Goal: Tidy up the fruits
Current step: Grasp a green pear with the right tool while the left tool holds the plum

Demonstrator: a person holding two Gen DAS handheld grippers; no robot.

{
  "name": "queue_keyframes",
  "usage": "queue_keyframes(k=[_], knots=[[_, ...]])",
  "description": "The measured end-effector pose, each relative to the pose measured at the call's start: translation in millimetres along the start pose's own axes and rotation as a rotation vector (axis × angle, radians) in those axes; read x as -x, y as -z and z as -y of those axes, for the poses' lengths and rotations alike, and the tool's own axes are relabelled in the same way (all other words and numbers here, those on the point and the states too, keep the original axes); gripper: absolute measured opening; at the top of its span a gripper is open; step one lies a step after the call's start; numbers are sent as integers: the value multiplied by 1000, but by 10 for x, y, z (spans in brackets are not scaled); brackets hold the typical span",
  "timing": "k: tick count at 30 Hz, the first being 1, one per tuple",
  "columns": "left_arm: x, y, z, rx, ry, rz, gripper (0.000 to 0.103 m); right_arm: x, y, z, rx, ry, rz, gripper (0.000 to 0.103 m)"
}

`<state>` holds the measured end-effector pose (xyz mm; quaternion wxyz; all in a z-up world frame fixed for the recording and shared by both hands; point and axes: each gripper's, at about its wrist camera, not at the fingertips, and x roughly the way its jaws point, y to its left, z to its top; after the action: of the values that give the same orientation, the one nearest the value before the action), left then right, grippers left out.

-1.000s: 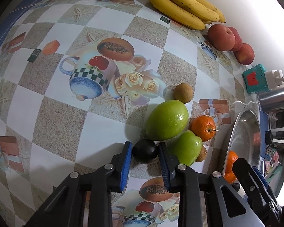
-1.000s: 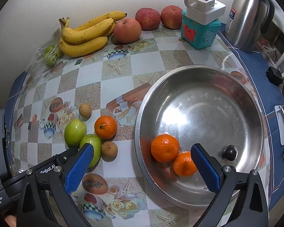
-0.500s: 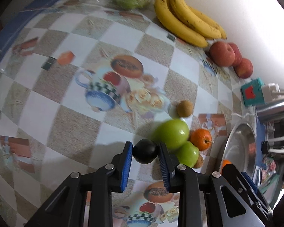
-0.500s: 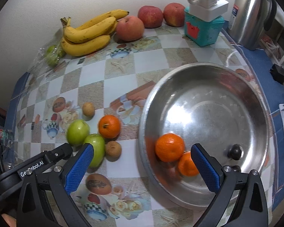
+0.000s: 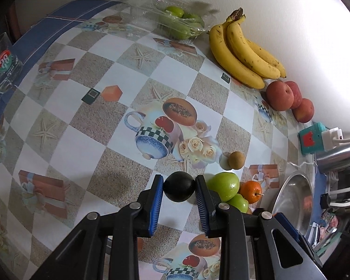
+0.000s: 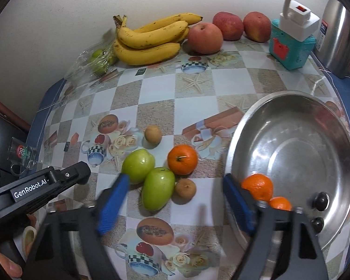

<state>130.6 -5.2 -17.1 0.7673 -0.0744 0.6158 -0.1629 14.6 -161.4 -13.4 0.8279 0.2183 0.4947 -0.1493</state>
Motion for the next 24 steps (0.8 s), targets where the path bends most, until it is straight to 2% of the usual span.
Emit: queue_keyframes(k=[6, 7, 11, 24], knots=[[-9, 5, 9, 4, 3, -2, 30, -144, 33, -139, 40, -46, -35, 57], [-9, 5, 6, 5, 3, -3, 30, -174, 41, -161, 42, -47, -40, 52], [-22, 9, -10, 13, 5, -10, 30, -284, 69, -207, 49, -34, -68, 43], [-26, 8, 2, 12, 13, -14, 30, -408, 70, -278, 86, 58, -78, 42]])
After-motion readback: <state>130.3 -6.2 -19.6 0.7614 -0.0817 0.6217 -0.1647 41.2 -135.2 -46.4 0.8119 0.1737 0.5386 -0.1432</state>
